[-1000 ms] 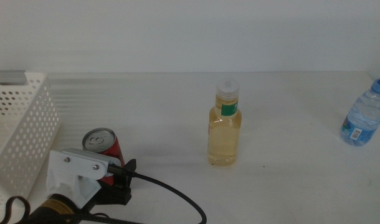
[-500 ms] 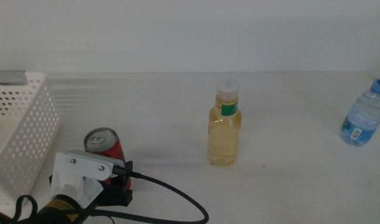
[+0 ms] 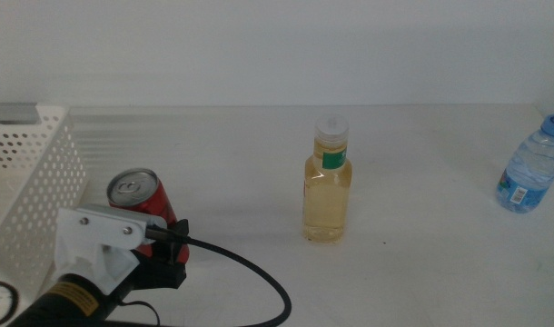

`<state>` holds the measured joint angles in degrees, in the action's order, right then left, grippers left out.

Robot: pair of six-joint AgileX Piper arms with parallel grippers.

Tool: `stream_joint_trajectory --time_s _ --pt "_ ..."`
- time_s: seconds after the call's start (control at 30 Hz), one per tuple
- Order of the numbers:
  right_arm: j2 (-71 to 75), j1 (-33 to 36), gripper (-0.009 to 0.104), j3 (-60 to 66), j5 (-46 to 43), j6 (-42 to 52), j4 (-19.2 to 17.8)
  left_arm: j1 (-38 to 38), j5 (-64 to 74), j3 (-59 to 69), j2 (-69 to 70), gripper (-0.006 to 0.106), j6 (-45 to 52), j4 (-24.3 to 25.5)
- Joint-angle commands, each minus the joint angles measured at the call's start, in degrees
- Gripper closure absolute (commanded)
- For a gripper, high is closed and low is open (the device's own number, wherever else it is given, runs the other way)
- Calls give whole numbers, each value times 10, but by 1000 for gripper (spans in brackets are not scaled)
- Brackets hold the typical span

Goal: Use arms to grab the bottles and put them into the dustbin to the left of the table.

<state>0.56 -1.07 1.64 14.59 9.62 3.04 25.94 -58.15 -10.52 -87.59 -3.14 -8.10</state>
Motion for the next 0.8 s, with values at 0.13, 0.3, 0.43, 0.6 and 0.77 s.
stream_joint_trajectory --time_s 0.13,0.3,0.43,0.6,0.77 --pt "16 -3 25 -4 -44 7 -3 2 138 -47 117 106 31 -9" --pt "16 -3 25 -4 -44 7 -3 2 312 -111 190 106 49 -9" --pt "16 -3 25 -4 -44 7 -3 2 456 -178 229 106 71 -9" --pt "16 -3 25 -4 -44 7 -3 1 643 -278 243 106 86 -7" --pt "16 -3 25 -4 -44 7 -3 -10 792 -364 227 106 81 8"
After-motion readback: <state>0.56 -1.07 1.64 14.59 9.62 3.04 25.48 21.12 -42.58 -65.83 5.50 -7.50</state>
